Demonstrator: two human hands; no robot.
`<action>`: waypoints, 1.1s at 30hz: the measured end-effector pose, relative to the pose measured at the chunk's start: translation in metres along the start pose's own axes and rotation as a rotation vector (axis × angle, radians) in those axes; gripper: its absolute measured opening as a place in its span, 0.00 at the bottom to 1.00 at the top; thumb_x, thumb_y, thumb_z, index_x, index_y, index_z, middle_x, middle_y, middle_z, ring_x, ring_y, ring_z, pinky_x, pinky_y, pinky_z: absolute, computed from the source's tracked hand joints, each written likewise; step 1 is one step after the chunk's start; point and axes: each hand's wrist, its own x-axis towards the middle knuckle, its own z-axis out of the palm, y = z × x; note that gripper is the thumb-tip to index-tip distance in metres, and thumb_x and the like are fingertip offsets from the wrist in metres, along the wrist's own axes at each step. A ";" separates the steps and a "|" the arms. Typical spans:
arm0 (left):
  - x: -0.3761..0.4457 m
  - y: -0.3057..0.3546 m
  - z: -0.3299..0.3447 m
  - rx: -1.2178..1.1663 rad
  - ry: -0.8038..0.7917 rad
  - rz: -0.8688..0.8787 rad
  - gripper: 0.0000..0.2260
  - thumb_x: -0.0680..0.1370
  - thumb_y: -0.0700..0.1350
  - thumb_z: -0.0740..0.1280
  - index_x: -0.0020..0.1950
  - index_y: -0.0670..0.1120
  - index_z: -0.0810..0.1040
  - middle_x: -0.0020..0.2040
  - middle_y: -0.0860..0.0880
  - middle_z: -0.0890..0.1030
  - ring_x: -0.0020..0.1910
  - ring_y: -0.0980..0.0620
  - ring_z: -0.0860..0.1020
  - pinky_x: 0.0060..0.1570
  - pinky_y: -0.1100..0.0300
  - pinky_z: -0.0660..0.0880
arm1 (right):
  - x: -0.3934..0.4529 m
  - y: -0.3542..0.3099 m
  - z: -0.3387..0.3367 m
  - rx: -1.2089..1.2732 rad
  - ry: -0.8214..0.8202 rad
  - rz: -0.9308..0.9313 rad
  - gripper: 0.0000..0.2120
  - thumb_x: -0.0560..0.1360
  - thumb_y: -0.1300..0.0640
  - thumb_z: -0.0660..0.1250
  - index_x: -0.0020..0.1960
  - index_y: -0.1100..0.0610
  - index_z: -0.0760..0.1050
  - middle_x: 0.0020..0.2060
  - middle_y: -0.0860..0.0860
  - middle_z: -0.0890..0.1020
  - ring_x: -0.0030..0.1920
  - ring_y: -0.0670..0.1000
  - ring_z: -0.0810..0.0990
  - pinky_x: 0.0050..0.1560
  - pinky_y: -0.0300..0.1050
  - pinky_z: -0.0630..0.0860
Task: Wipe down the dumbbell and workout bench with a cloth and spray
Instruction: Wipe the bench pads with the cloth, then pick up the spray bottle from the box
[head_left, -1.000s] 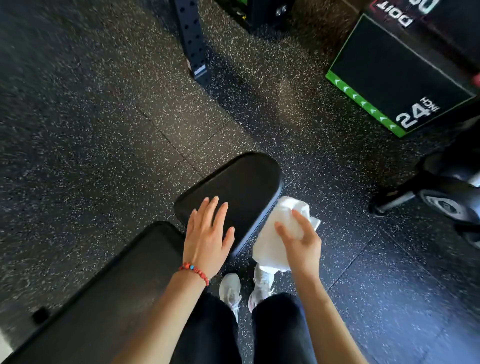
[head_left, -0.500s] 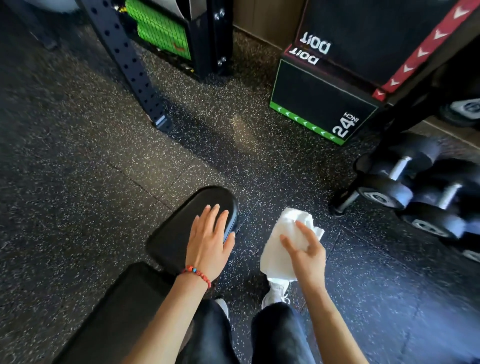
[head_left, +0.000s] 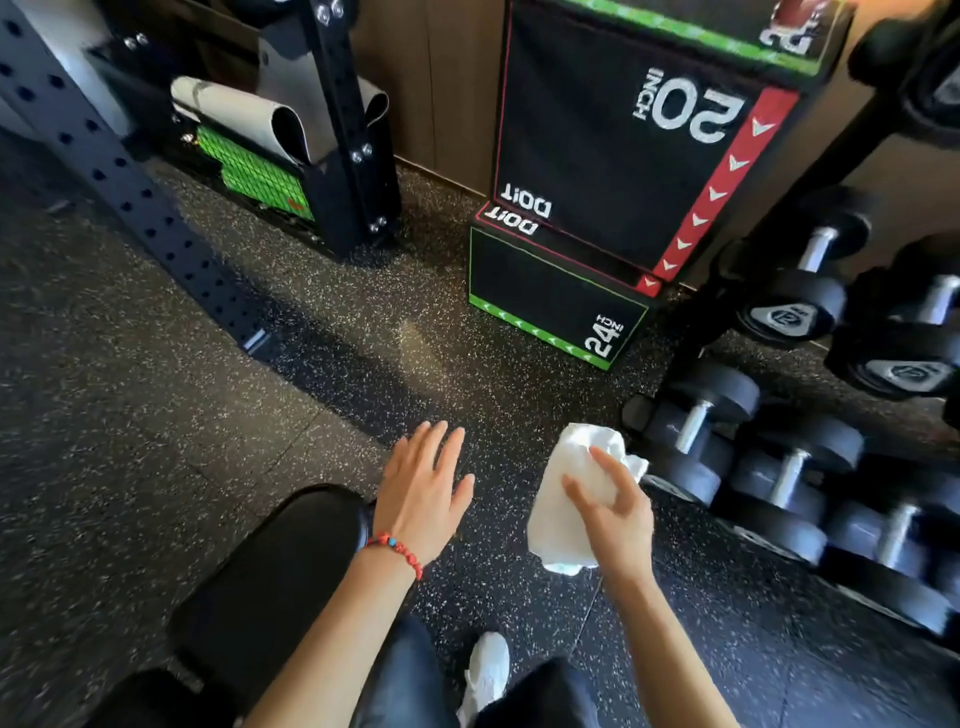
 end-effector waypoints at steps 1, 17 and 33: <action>0.010 0.005 -0.003 0.013 -0.009 0.009 0.24 0.76 0.52 0.53 0.62 0.40 0.76 0.60 0.39 0.78 0.60 0.40 0.77 0.56 0.41 0.75 | 0.008 -0.005 -0.005 0.007 0.007 -0.003 0.21 0.71 0.54 0.72 0.63 0.49 0.74 0.51 0.49 0.78 0.52 0.52 0.76 0.52 0.50 0.76; 0.243 -0.021 -0.054 0.003 0.049 0.078 0.21 0.80 0.50 0.59 0.70 0.41 0.68 0.71 0.41 0.68 0.71 0.42 0.64 0.71 0.47 0.60 | 0.195 -0.123 0.036 -0.015 0.055 -0.064 0.19 0.71 0.54 0.71 0.61 0.49 0.75 0.50 0.46 0.76 0.52 0.49 0.74 0.52 0.46 0.73; 0.480 -0.052 -0.107 -0.005 0.067 0.136 0.22 0.80 0.50 0.61 0.70 0.40 0.69 0.69 0.41 0.70 0.69 0.43 0.66 0.69 0.49 0.60 | 0.387 -0.246 0.075 0.021 0.132 -0.094 0.19 0.71 0.55 0.71 0.61 0.49 0.75 0.51 0.45 0.76 0.52 0.48 0.74 0.54 0.45 0.72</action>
